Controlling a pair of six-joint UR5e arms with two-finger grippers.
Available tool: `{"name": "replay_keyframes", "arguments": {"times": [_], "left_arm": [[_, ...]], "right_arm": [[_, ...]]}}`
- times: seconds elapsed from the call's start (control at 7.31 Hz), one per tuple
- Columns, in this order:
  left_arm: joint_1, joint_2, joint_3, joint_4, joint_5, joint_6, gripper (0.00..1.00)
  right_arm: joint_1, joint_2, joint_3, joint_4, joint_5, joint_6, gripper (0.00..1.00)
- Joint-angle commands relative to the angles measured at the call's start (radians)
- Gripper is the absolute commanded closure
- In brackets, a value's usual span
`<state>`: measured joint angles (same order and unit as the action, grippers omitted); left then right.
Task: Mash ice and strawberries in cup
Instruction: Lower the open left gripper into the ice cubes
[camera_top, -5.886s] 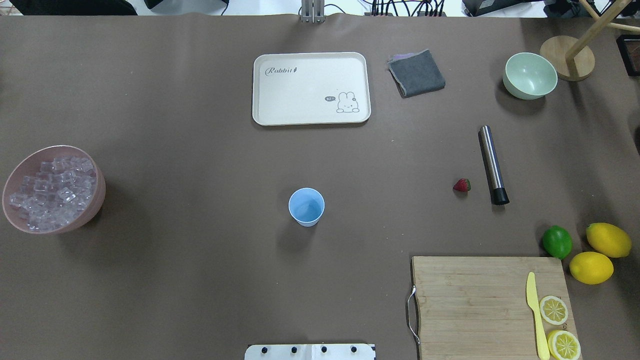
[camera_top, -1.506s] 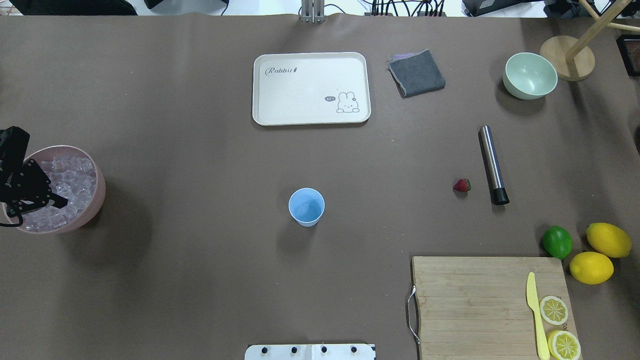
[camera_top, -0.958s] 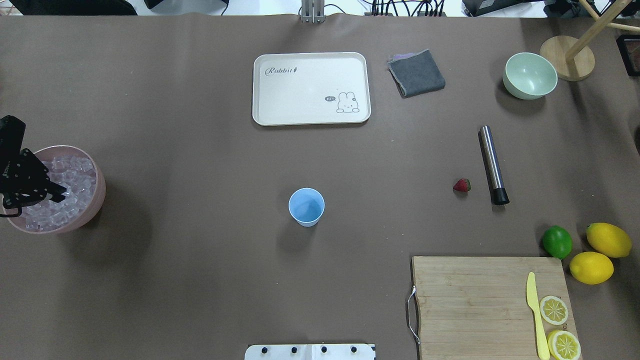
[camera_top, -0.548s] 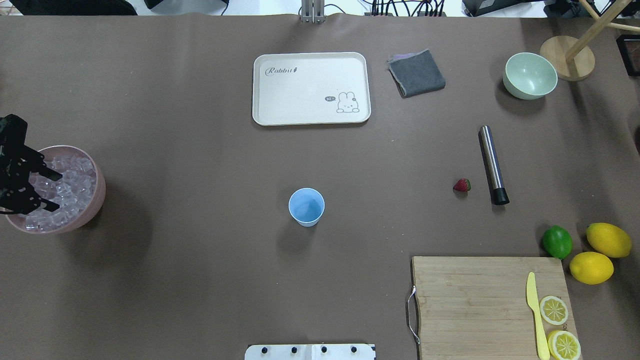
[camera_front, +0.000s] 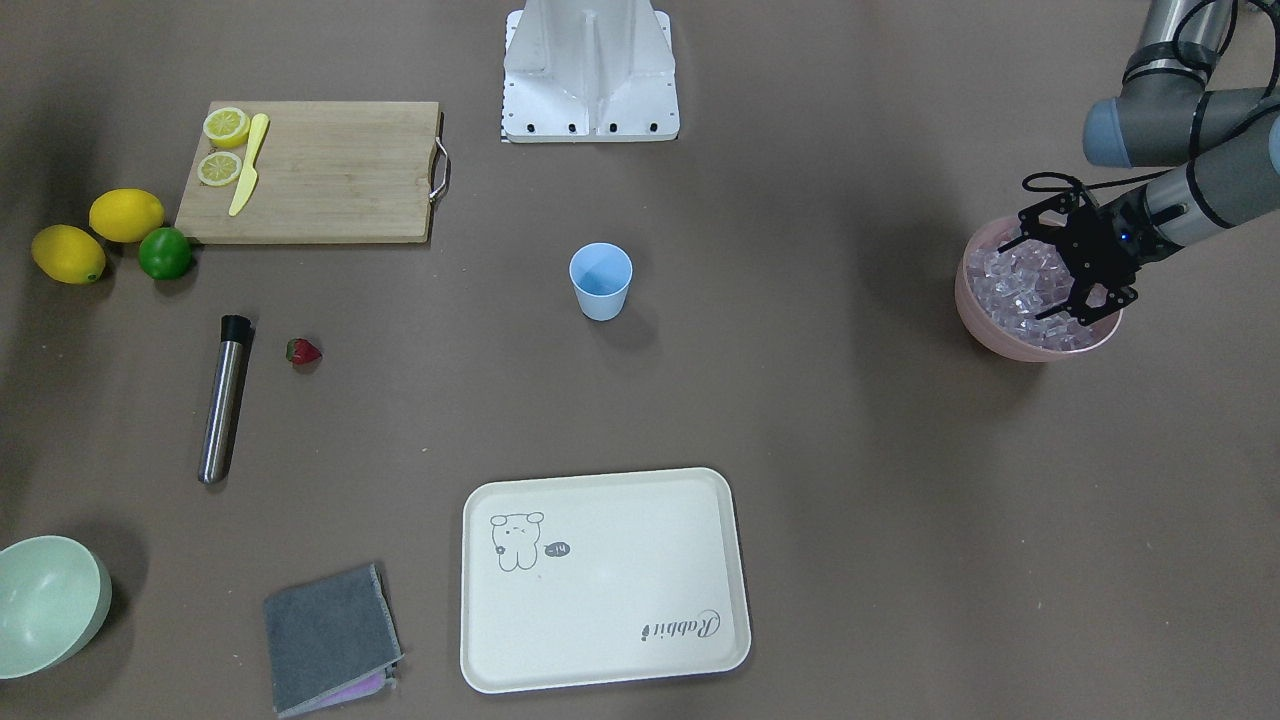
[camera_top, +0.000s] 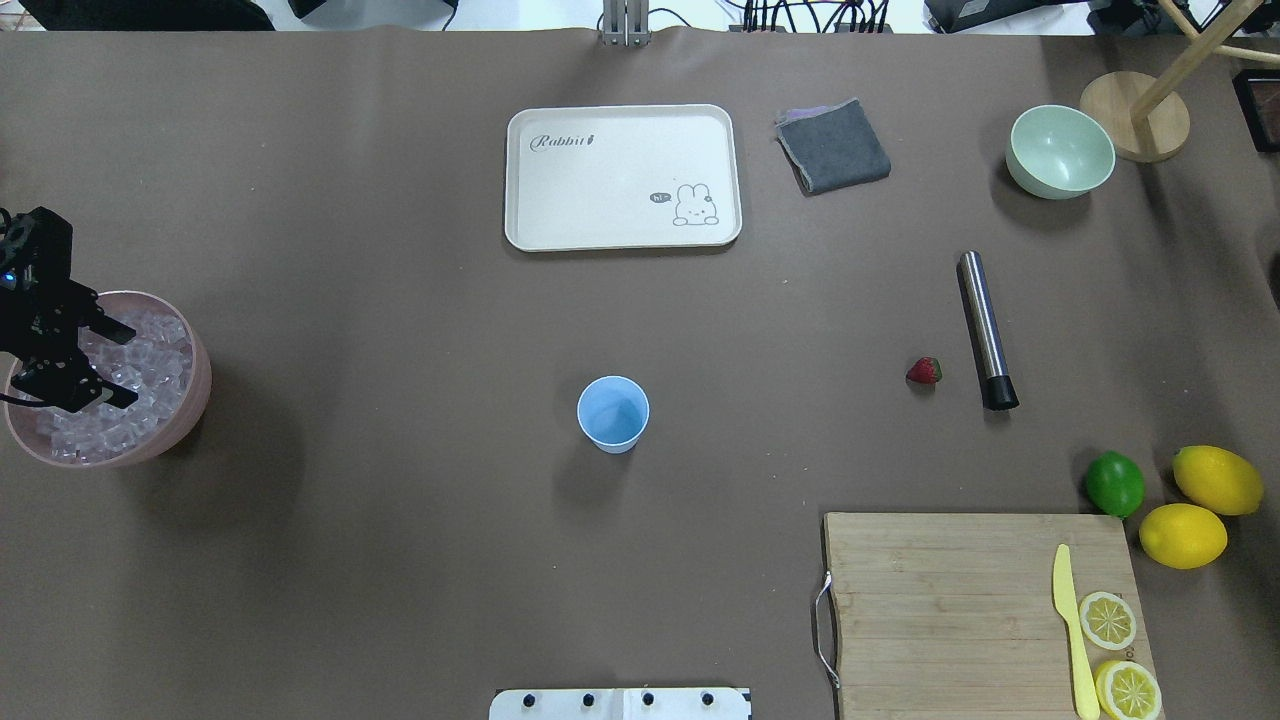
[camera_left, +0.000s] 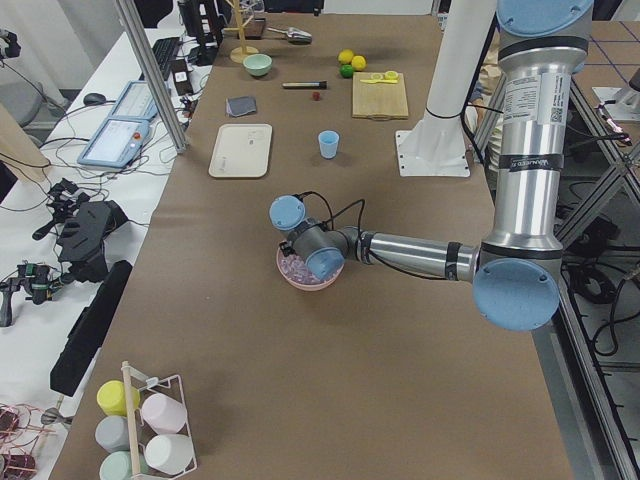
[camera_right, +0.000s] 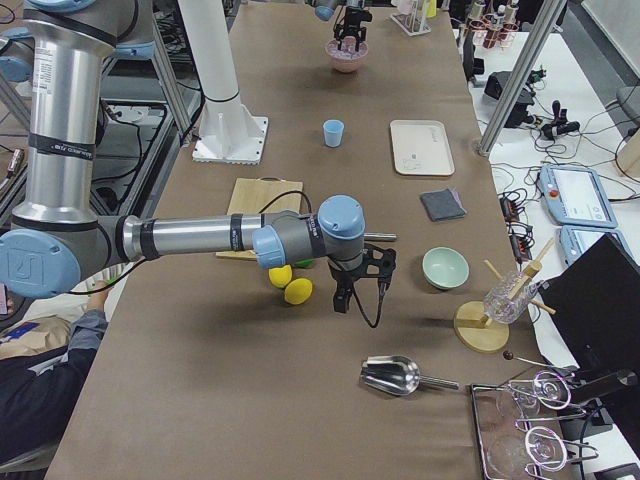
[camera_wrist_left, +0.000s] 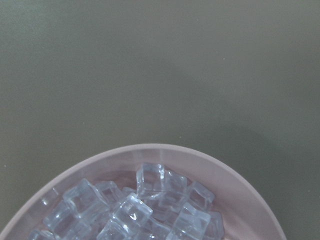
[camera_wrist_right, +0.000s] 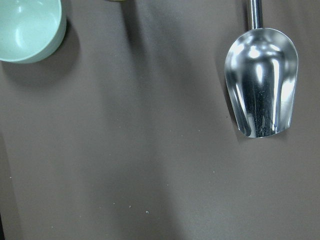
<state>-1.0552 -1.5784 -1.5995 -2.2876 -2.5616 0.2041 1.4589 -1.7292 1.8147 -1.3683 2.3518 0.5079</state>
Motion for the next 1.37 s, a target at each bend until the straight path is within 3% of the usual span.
{"name": "replay_keyframes", "arguments": {"times": [0.0, 0.41, 1.23], "left_arm": [[-0.006, 0.0, 0.003, 0.0, 0.011, -0.006, 0.03], [-0.005, 0.012, 0.004, 0.002, 0.081, -0.008, 0.03], [0.009, 0.009, 0.003, -0.009, 0.109, -0.002, 0.03]], "right_arm": [[0.0, -0.003, 0.002, 0.002, 0.001, 0.0, 0.0], [0.0, -0.013, -0.006, 0.035, 0.017, 0.001, 0.0], [0.0, -0.013, -0.009, 0.037, 0.015, 0.0, 0.0]]}}
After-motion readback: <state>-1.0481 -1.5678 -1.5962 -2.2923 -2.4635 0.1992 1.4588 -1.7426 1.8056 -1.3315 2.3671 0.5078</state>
